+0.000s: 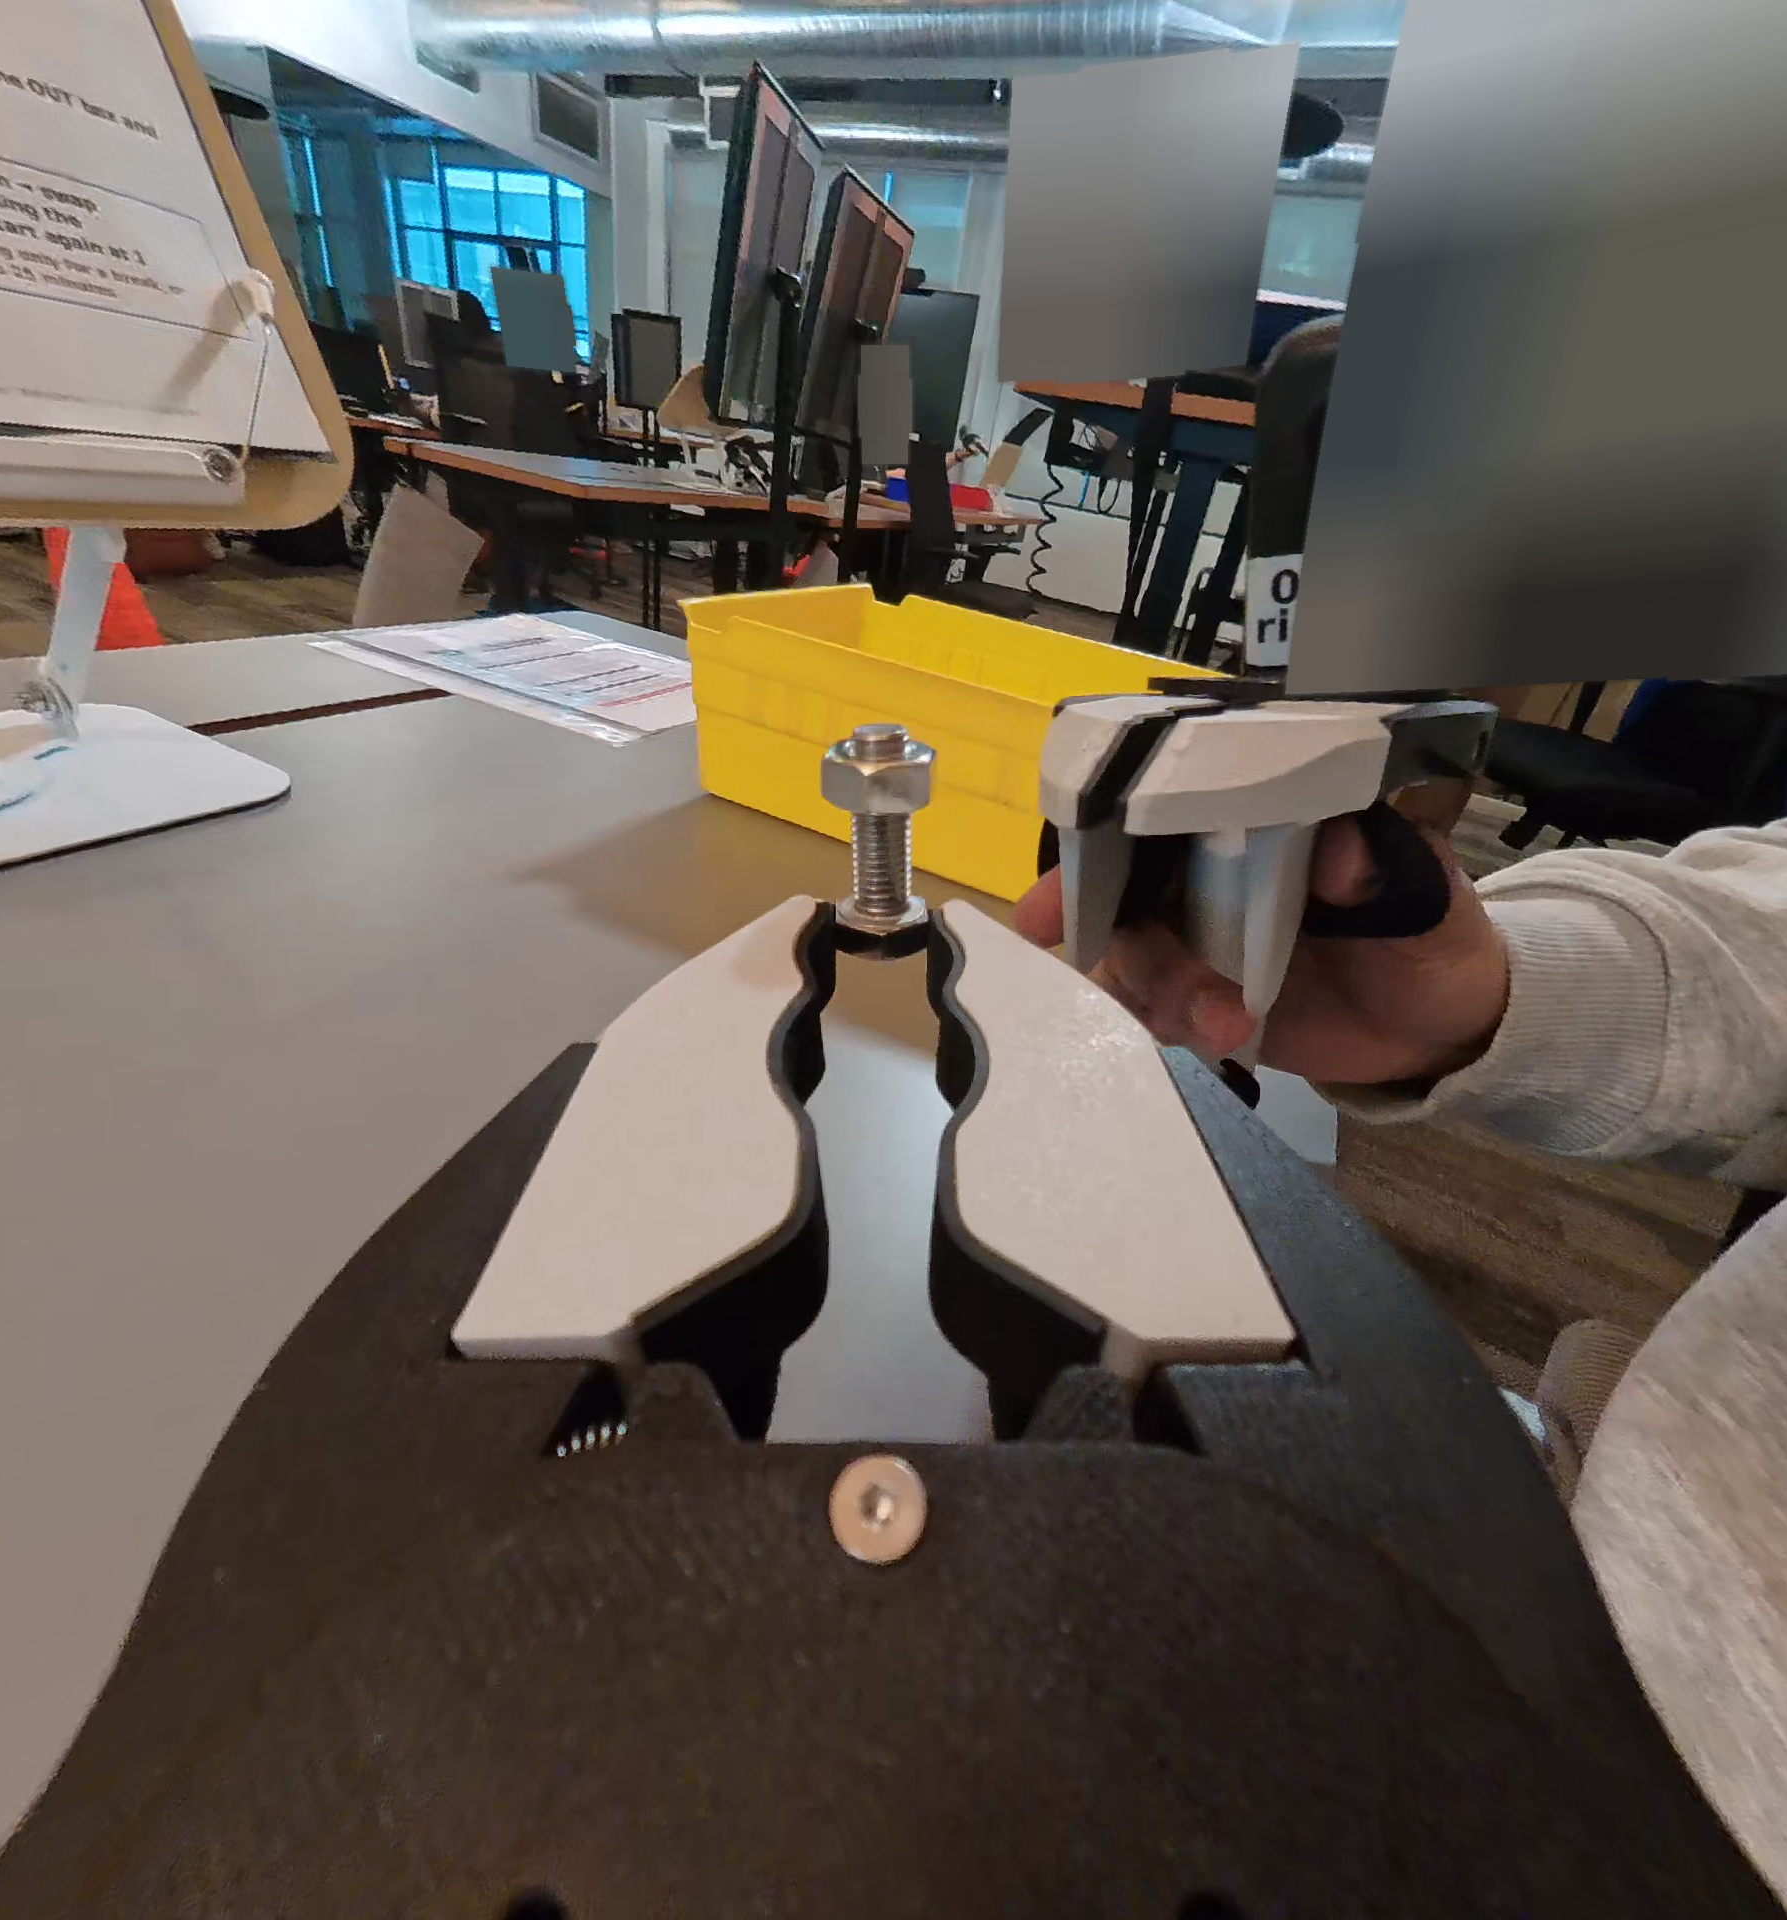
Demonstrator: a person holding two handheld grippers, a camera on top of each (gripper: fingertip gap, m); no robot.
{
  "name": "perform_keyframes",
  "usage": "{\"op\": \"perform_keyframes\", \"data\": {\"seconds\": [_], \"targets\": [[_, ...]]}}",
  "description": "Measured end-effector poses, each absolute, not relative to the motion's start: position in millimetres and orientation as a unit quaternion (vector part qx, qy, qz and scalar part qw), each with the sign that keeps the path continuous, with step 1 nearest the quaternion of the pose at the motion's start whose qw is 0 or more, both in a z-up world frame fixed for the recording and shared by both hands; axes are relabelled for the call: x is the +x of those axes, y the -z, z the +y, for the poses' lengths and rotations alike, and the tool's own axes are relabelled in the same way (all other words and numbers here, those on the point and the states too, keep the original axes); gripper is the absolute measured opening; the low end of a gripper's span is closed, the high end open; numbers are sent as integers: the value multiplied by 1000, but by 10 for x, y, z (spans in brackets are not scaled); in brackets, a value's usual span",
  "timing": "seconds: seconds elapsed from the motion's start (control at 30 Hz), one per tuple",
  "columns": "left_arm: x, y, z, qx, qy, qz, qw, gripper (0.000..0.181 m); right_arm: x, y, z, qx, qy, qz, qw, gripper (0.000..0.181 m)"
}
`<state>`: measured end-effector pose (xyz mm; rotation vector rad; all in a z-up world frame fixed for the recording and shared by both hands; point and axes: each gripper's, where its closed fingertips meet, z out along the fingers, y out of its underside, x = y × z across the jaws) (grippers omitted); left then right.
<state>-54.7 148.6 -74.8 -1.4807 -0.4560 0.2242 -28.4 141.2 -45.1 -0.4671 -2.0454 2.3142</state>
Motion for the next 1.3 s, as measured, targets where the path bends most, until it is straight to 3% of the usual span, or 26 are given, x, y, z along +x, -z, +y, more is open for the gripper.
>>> {"op": "perform_keyframes", "data": {"seconds": [0.03,0.1,0.33,0.43,0.5,0.57,0.63,0.7,0.87,0.93,1.0,1.03,1.07,1.1,1.2,1.3], "targets": [[-552,742,1480,-666,-100,-207,709,17,-250,453,1403,-147,-736,-660,-4,4],[-551,752,1483,-667,-98,-208,709,17,-270,422,1419,-145,-741,-655,18,6],[-508,777,1527,-680,-113,-192,699,17,-430,445,1426,-158,-741,-646,94,51],[-531,779,1510,-680,-118,-196,696,17,-388,501,1364,-142,-730,-662,93,55],[-561,783,1490,-678,-120,-205,695,16,-324,503,1339,-126,-727,-670,86,46],[-570,792,1486,-678,-116,-209,695,17,-247,478,1346,-106,-725,-676,77,14],[-565,799,1492,-679,-113,-210,695,16,-264,458,1372,-114,-725,-675,82,7],[-552,800,1502,-680,-114,-207,694,17,-308,443,1392,-125,-730,-666,87,15],[-526,811,1526,-684,-110,-200,693,17,-449,462,1414,-157,-736,-649,107,61],[-528,827,1527,-686,-107,-201,691,17,-411,485,1380,-148,-734,-656,94,58],[-540,836,1522,-686,-106,-205,690,17,-339,512,1342,-140,-728,-668,68,45],[-543,835,1521,-686,-104,-206,690,17,-300,509,1345,-134,-727,-671,56,32],[-544,834,1521,-685,-104,-206,690,17,-245,503,1347,-122,-726,-676,41,5],[-542,836,1521,-686,-104,-206,690,17,-229,501,1353,-123,-724,-678,32,0],[-535,837,1527,-686,-104,-205,690,17,-265,503,1363,-133,-727,-673,33,4],[-531,838,1530,-687,-104,-204,690,17,-358,503,1382,-152,-730,-664,57,27]]}}
